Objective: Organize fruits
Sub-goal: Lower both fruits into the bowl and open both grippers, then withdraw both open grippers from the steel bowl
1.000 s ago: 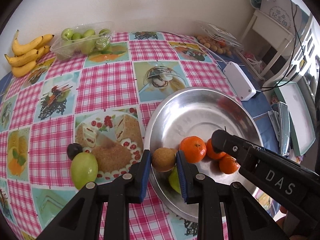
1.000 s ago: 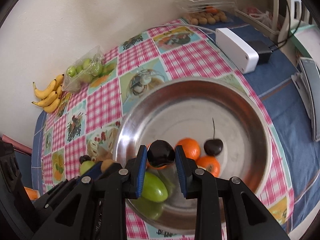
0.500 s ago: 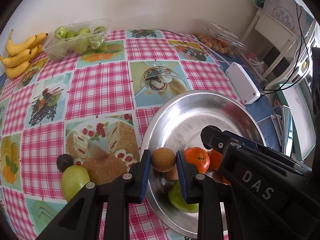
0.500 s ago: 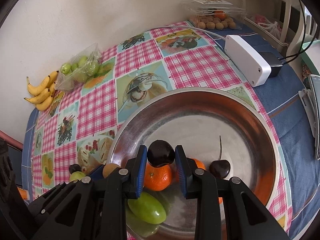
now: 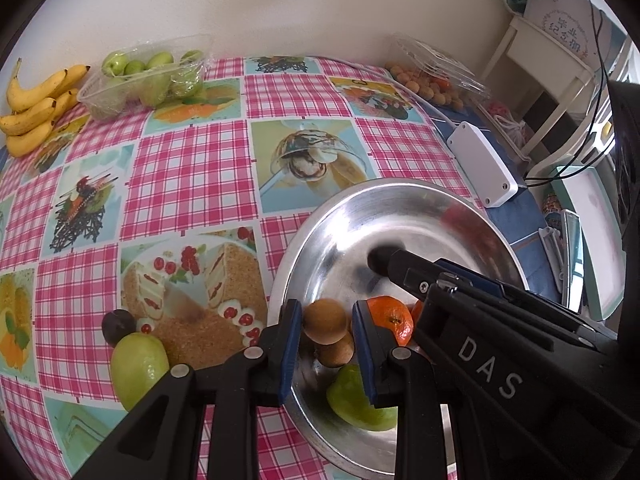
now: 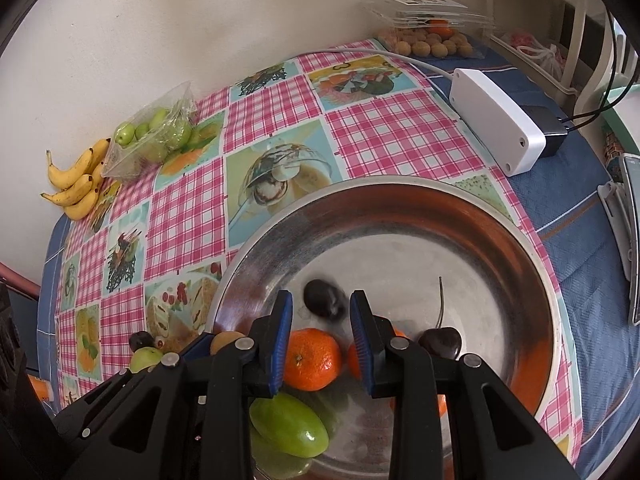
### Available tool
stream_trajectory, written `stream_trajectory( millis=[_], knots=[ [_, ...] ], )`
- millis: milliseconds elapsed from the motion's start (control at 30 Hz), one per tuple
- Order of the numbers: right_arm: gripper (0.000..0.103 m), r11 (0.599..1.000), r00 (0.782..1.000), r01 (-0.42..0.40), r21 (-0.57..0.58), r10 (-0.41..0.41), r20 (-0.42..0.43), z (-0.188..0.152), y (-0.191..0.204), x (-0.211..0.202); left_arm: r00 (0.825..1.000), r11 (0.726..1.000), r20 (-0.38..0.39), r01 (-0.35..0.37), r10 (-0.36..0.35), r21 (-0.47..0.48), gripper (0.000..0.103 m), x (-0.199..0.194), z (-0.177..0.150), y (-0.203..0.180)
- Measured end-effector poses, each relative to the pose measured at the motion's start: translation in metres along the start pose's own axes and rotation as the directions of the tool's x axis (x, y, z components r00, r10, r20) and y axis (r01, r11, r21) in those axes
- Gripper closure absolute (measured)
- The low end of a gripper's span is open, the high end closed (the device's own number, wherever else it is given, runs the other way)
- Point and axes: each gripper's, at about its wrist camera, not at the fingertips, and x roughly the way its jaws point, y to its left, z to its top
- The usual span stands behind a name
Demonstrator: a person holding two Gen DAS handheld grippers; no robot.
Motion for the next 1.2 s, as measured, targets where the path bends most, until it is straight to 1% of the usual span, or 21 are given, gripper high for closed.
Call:
stream_trajectory(
  millis=[67, 133, 167, 200, 333, 367, 467, 500, 567, 667, 767, 800, 833, 1000, 1033, 1067, 1100, 1200],
  knots=[
    [0.071, 1.0, 1.0, 0.001, -0.002, -0.001, 0.002, 0.0, 0.0, -0.001, 1.0, 1.0, 0.0, 0.005, -0.005, -0.006, 0.071, -0.001, 0.0, 0.001],
    [0.071, 1.0, 1.0, 0.003, -0.004, -0.003, 0.008, 0.001, 0.001, -0.004, 1.0, 1.0, 0.002, 0.014, -0.014, -0.012, 0.061, -0.004, 0.001, 0.001],
    [0.071, 1.0, 1.0, 0.003, -0.007, -0.003, 0.014, 0.001, 0.001, -0.006, 1.0, 1.0, 0.005, 0.019, -0.019, -0.016, 0.058, -0.005, 0.001, 0.001],
    [0.071, 1.0, 1.0, 0.004, -0.008, -0.003, 0.02, 0.002, 0.002, -0.008, 1.0, 1.0, 0.008, 0.021, -0.021, -0.019, 0.057, -0.007, 0.001, 0.001],
    [0.071, 1.0, 0.999, 0.003, -0.01, -0.002, 0.041, 0.003, 0.001, -0.016, 0.999, 0.999, 0.019, 0.027, -0.026, -0.045, 0.057, -0.014, 0.004, 0.004],
    [0.071, 1.0, 0.999, 0.003, -0.008, -0.002, 0.043, 0.003, 0.0, -0.016, 1.0, 0.998, 0.017, 0.014, -0.013, -0.058, 0.056, -0.016, 0.005, 0.007],
    [0.071, 1.0, 0.999, 0.0, 0.006, 0.0, 0.044, 0.004, -0.003, -0.018, 0.996, 0.993, 0.029, -0.083, 0.086, -0.078, 0.056, -0.022, 0.007, 0.016],
    [0.071, 1.0, 0.999, -0.001, 0.012, 0.001, 0.045, 0.004, -0.005, -0.018, 0.994, 0.991, 0.034, -0.097, 0.101, -0.09, 0.056, -0.024, 0.007, 0.02],
    [0.071, 1.0, 0.999, -0.002, 0.023, 0.002, 0.041, 0.003, -0.007, -0.018, 0.993, 0.984, 0.033, -0.111, 0.117, -0.14, 0.056, -0.026, 0.008, 0.034],
    [0.071, 1.0, 1.0, -0.003, 0.031, 0.002, 0.03, 0.002, -0.008, -0.016, 0.989, 0.972, 0.038, -0.133, 0.143, -0.195, 0.056, -0.031, 0.01, 0.052],
    [0.071, 0.999, 1.0, -0.003, 0.032, 0.002, 0.025, 0.001, -0.008, -0.015, 0.987, 0.96, 0.048, -0.14, 0.156, -0.244, 0.056, -0.037, 0.011, 0.068],
    [0.071, 0.999, 1.0, -0.003, 0.032, 0.002, 0.025, 0.001, -0.008, -0.015, 0.987, 0.956, 0.05, -0.136, 0.154, -0.259, 0.052, -0.038, 0.012, 0.073],
    [0.071, 1.0, 1.0, -0.004, 0.031, 0.003, 0.026, 0.001, -0.008, -0.016, 0.987, 0.95, 0.05, -0.132, 0.152, -0.284, 0.047, -0.041, 0.012, 0.08],
    [0.071, 1.0, 1.0, -0.004, 0.025, 0.003, 0.016, 0.0, -0.006, -0.013, 0.986, 0.918, 0.042, -0.132, 0.159, -0.374, 0.045, -0.048, 0.01, 0.111],
    [0.068, 1.0, 1.0, -0.004, 0.023, 0.004, 0.013, 0.0, -0.006, -0.013, 0.987, 0.912, 0.036, -0.133, 0.159, -0.388, 0.045, -0.049, 0.009, 0.116],
    [0.063, 1.0, 1.0, -0.005, 0.02, 0.005, 0.01, 0.0, -0.005, -0.012, 0.987, 0.905, 0.029, -0.136, 0.161, -0.403, 0.045, -0.048, 0.007, 0.122],
    [0.061, 1.0, 1.0, -0.004, 0.017, 0.004, 0.009, 0.0, -0.005, -0.012, 0.987, 0.899, 0.022, -0.138, 0.161, -0.416, 0.045, -0.047, 0.005, 0.126],
    [0.061, 1.0, 1.0, -0.002, 0.011, 0.002, 0.004, -0.001, -0.004, -0.011, 0.989, 0.883, -0.002, -0.136, 0.151, -0.45, 0.043, -0.044, -0.001, 0.136]
  ],
)
